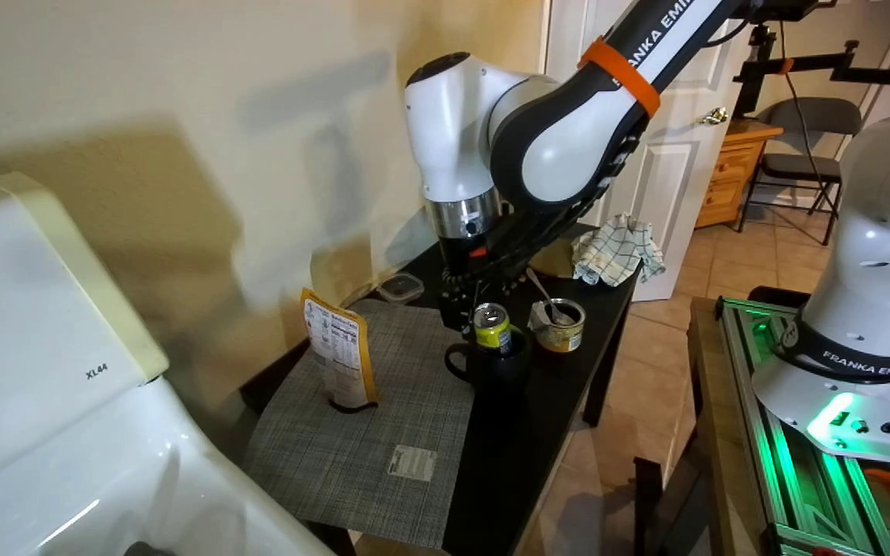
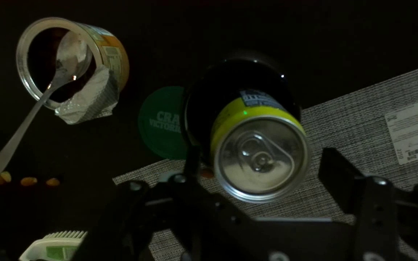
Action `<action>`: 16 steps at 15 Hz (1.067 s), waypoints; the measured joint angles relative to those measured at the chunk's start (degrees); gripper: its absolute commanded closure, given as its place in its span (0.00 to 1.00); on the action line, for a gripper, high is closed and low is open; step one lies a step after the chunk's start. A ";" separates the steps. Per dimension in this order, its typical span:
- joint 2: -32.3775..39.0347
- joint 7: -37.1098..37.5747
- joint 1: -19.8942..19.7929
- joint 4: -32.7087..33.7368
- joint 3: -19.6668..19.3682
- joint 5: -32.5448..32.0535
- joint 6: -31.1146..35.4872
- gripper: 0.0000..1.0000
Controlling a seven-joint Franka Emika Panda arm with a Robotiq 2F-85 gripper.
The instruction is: Remove the yellow can from the black mug.
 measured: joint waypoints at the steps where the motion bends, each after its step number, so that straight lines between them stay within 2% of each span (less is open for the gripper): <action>1: 0.50 0.14 0.24 0.38 -0.12 0.00 0.00 0.56; 2: 0.92 0.25 0.45 0.68 -0.31 0.00 -0.01 0.62; 9: 0.65 0.42 1.85 1.25 -0.95 0.10 -1.79 0.62; 16: -8.03 0.41 3.04 0.96 -0.39 0.42 -5.98 0.62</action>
